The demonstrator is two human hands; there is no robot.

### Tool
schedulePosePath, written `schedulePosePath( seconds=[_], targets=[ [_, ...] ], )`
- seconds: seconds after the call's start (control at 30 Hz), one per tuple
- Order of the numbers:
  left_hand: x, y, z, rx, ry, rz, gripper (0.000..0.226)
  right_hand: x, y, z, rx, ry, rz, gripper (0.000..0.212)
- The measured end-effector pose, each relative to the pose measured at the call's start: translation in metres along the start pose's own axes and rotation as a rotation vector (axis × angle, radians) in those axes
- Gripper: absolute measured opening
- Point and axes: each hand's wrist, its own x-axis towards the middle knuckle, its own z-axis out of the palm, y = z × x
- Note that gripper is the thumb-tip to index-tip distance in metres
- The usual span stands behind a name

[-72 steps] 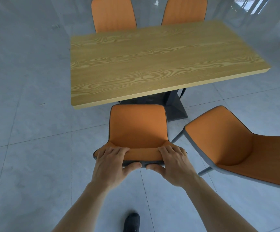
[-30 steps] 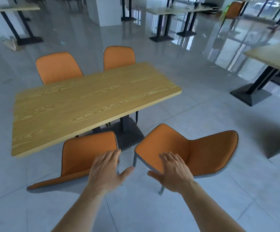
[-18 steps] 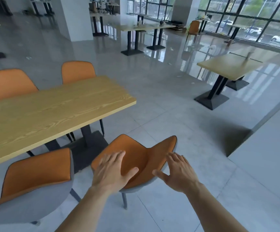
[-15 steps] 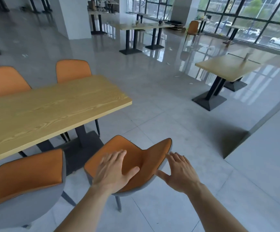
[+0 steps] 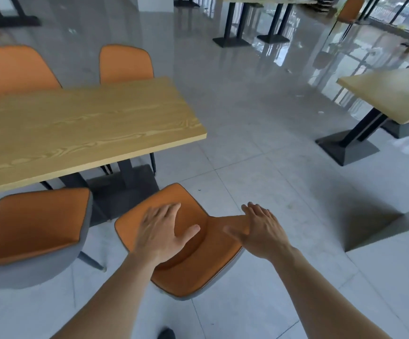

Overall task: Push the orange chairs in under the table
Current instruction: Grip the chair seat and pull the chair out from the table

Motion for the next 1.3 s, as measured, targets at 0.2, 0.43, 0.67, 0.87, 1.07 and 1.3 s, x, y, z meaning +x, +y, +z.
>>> schedulePosePath(
  seconds=[0.2,0.43,0.67,0.87,1.07,1.3],
  targets=[
    [-0.035,0.037,0.028,0.022,0.022,-0.18,0.105,0.009,0.037,0.015,-0.074,-0.076,-0.226,0.106],
    [-0.045,0.04,0.038,-0.017,0.042,-0.22,0.097,0.009,0.038,0.018,-0.122,-0.069,-0.296,0.113],
    [-0.081,0.084,0.102,-0.092,-0.044,-0.291,0.098,0.008,0.074,0.061,-0.151,-0.179,-0.409,0.112],
    [-0.091,0.089,0.128,-0.179,-0.035,-0.315,0.081,0.016,0.082,0.078,-0.167,-0.088,-0.474,0.109],
    [-0.081,0.077,0.137,-0.203,-0.02,-0.258,0.077,0.028,0.089,0.09,-0.174,0.057,-0.512,0.106],
    [-0.058,0.061,0.129,-0.202,-0.014,-0.23,0.075,0.046,0.078,0.087,-0.136,0.13,-0.512,0.099]
  ],
)
